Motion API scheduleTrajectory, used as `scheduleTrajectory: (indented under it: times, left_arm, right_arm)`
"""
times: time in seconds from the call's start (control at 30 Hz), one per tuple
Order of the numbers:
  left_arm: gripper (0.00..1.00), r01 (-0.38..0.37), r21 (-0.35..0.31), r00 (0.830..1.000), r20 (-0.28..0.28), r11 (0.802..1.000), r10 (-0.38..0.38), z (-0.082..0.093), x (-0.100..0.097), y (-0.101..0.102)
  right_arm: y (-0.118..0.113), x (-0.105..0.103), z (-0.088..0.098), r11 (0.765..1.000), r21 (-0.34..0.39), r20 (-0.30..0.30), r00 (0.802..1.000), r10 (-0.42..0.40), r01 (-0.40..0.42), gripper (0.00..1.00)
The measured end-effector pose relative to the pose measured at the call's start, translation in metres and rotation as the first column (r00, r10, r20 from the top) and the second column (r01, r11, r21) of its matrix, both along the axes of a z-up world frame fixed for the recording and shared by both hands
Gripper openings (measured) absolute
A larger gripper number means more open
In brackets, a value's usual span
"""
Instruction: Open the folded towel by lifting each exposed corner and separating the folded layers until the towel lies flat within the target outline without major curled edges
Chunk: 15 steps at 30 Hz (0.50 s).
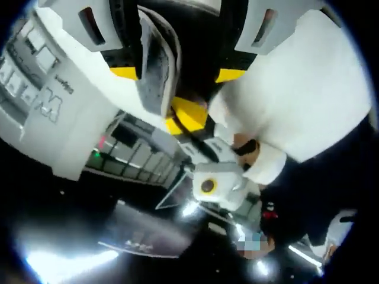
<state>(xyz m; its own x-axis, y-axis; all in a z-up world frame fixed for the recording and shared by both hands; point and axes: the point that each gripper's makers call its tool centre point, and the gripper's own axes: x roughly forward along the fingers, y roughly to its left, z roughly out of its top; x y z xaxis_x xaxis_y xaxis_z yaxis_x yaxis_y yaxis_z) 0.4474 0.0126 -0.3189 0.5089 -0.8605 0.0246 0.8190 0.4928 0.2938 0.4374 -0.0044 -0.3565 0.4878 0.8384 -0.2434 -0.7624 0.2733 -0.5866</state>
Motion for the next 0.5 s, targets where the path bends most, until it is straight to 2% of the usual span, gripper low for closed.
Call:
scheduleTrajectory:
  times: [0.03,0.17,0.27,0.33,0.4,0.43,0.47,0.5]
  left_arm:
    - [0.04,-0.003,-0.003,1.0,-0.002,1.0,0.003,0.001,0.001,0.002]
    - [0.04,0.002,-0.016,1.0,-0.004,1.0,-0.002,0.001,0.001,0.002]
    - [0.04,-0.009,0.008,1.0,0.006,1.0,0.009,-0.002,0.002,0.0]
    - [0.04,-0.005,0.016,1.0,0.014,1.0,0.005,-0.003,0.001,-0.001]
    - [0.05,-0.006,0.019,1.0,0.017,1.0,0.006,-0.002,0.002,-0.001]
    - [0.05,-0.01,0.025,1.0,0.019,1.0,0.01,-0.003,0.002,0.0]
    - [0.05,-0.017,0.029,0.999,0.033,0.999,0.016,-0.003,0.004,0.001]
    - [0.05,-0.018,0.027,0.999,0.037,0.999,0.017,-0.002,0.005,0.001]
  right_arm:
    - [0.0,0.002,-0.002,1.0,-0.008,0.013,1.0,-0.012,0.012,0.46]
    - [0.006,0.01,-0.007,0.999,0.023,-0.021,0.999,-0.046,0.047,0.39]
    - [0.007,0.018,-0.006,0.996,0.007,0.053,0.995,-0.085,0.084,0.35]
    - [0.01,0.02,-0.007,0.996,0.017,0.053,0.995,-0.09,0.089,0.26]
    - [0.01,0.023,-0.006,0.995,0.02,0.061,0.993,-0.099,0.098,0.06]
    - [0.007,0.027,-0.004,0.992,0.013,0.082,0.988,-0.13,0.129,0.02]
    - [0.007,0.029,0.0,0.99,0.039,0.076,0.987,-0.14,0.137,0.03]
    - [0.007,0.029,0.002,0.988,0.065,0.043,0.988,-0.146,0.143,0.02]
